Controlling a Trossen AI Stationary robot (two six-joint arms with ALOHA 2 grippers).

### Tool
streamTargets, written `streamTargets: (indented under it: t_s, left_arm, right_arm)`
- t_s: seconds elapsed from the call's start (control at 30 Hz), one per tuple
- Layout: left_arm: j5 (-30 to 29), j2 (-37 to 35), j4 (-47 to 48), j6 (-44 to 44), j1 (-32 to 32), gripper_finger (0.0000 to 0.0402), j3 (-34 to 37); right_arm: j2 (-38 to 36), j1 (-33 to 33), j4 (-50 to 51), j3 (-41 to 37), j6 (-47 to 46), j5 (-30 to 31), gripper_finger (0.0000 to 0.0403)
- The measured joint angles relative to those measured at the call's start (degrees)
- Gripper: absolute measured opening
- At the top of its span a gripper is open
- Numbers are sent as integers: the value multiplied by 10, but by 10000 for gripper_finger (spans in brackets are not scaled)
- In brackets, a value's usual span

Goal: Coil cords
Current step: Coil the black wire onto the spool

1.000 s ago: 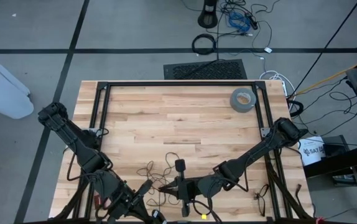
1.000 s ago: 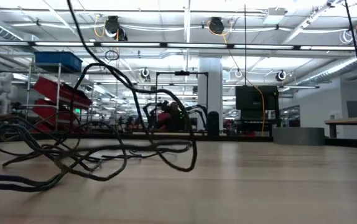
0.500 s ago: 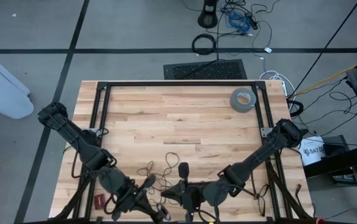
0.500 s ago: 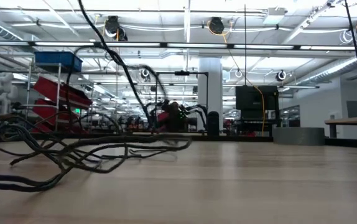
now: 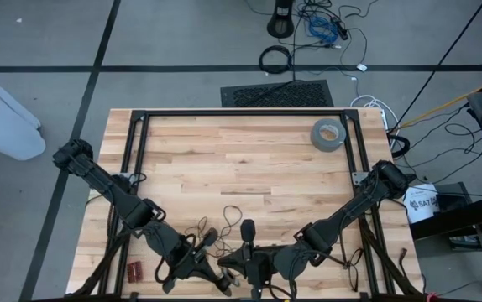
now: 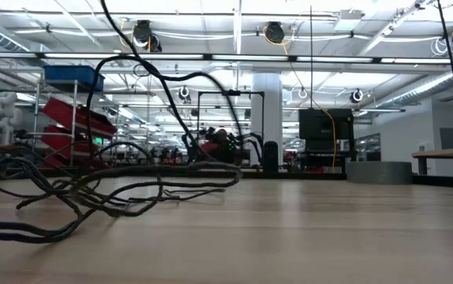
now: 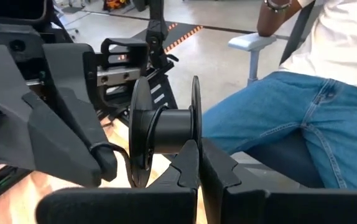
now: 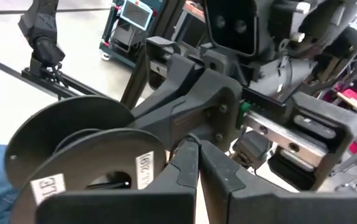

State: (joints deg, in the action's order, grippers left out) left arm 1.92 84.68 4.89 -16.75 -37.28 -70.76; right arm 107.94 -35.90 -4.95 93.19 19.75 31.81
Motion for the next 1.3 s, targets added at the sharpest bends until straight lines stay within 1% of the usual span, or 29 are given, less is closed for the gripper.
streamTargets:
  t_s: [0.3, 0.5, 0.57, 0.7, 0.9, 1.2, 1.3]
  left_arm:
    - [14, 7, -3, 0, 5, 2, 0]
    - [79, 14, -40, -27, 7, 2, 0]
    - [85, 14, -44, -31, 7, 2, 0]
    - [86, 14, -44, -31, 7, 2, 0]
    - [83, 16, -31, -16, 16, 2, 0]
    - [76, 24, -24, 0, 37, 2, 0]
    - [67, 23, -23, 13, 39, 2, 0]
  right_arm:
    - [0, 0, -3, 0, 38, -4, 0]
    - [0, 3, 15, 0, 50, -4, 0]
    - [0, 3, 20, 0, 49, -4, 0]
    - [0, 3, 19, 0, 50, -4, 0]
    - [0, -5, -12, 0, 68, -3, 0]
    - [1, -16, -7, 8, 80, 3, 0]
    - [1, -25, -5, 8, 90, 37, 0]
